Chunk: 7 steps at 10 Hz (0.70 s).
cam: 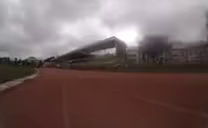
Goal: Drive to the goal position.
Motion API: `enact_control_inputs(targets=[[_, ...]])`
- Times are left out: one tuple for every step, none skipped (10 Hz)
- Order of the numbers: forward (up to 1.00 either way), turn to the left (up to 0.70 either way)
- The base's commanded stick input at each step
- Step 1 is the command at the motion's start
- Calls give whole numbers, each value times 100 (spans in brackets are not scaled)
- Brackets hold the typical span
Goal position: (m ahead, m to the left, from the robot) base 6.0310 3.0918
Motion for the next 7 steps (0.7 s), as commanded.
enact_control_inputs(targets=[[70,0],[70,0],[70,0],[70,5],[70,25],[70,35],[70,35]])
